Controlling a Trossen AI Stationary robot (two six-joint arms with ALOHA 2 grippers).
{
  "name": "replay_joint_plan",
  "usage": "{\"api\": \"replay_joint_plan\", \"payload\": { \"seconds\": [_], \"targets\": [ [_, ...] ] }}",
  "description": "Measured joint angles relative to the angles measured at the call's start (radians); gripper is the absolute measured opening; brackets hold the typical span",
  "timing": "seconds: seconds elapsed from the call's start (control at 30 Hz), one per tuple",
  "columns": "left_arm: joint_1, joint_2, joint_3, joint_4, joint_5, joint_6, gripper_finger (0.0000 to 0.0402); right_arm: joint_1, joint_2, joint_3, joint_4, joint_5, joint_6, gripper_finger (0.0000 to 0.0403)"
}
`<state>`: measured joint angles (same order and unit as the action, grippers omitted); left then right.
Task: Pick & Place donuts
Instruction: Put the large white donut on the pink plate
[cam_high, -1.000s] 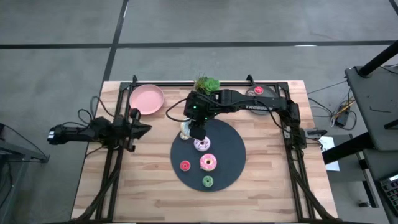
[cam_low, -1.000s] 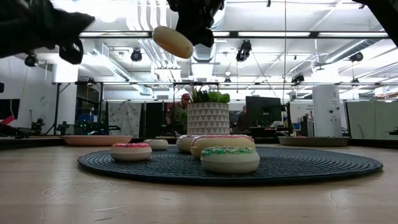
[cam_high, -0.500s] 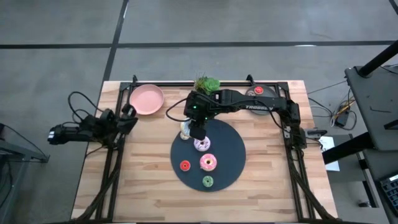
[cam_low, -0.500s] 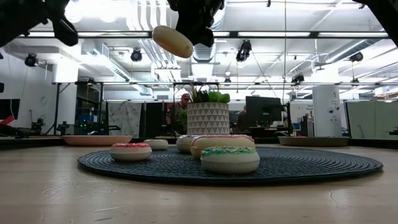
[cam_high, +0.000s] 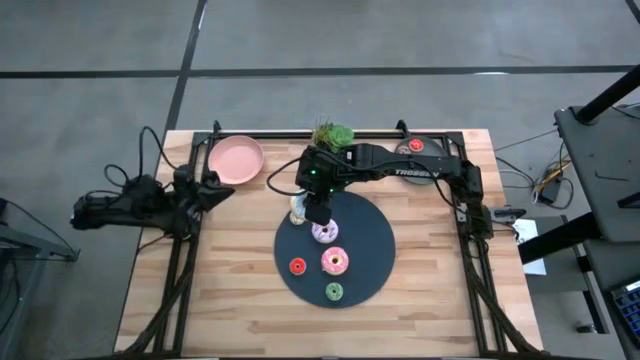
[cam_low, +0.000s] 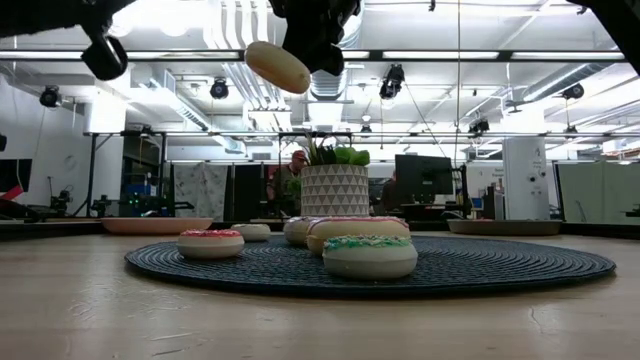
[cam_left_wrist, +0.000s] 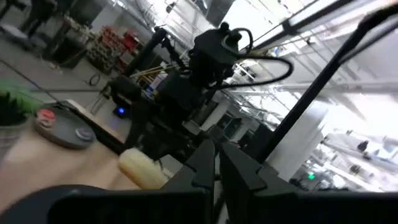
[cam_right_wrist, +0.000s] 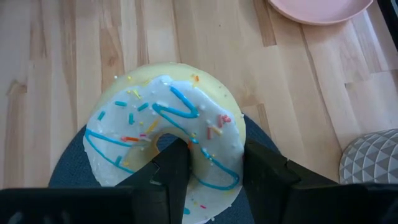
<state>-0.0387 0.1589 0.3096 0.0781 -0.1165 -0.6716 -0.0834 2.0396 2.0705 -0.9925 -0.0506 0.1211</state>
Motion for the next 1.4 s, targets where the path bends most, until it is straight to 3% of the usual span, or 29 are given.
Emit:
{"api": "replay_joint_plan", "payload": {
  "seconds": [0.23, 0.4, 0.73, 1.17, 1.4],
  "targets": [
    [0.0, 0.083, 0.109, -0.063, 0.027, -0.046, 0.0, 0.0, 0.0, 0.0, 0.002, 0.0, -0.016, 0.0123],
    [0.0, 0.158, 0.17, -0.179, 0.026, -0.2, 0.0, 0.0, 0.0, 0.0, 0.002, 0.0, -0.021, 0.0123],
    [0.0, 0.246, 0.187, -0.195, 0.024, -0.378, 0.0005, 0.0, 0.0, 0.0, 0.003, 0.0, -0.04, 0.0123],
    [0.001, 0.31, 0.186, -0.175, 0.017, -0.469, 0.0129, 0.0, 0.0, 0.0, 0.002, 0.0, -0.046, 0.0123],
    [0.001, 0.339, 0.185, -0.158, 0.029, -0.456, 0.0151, 0.0, 0.0, 0.0, 0.002, 0.0, -0.047, 0.0123]
  ]
}}
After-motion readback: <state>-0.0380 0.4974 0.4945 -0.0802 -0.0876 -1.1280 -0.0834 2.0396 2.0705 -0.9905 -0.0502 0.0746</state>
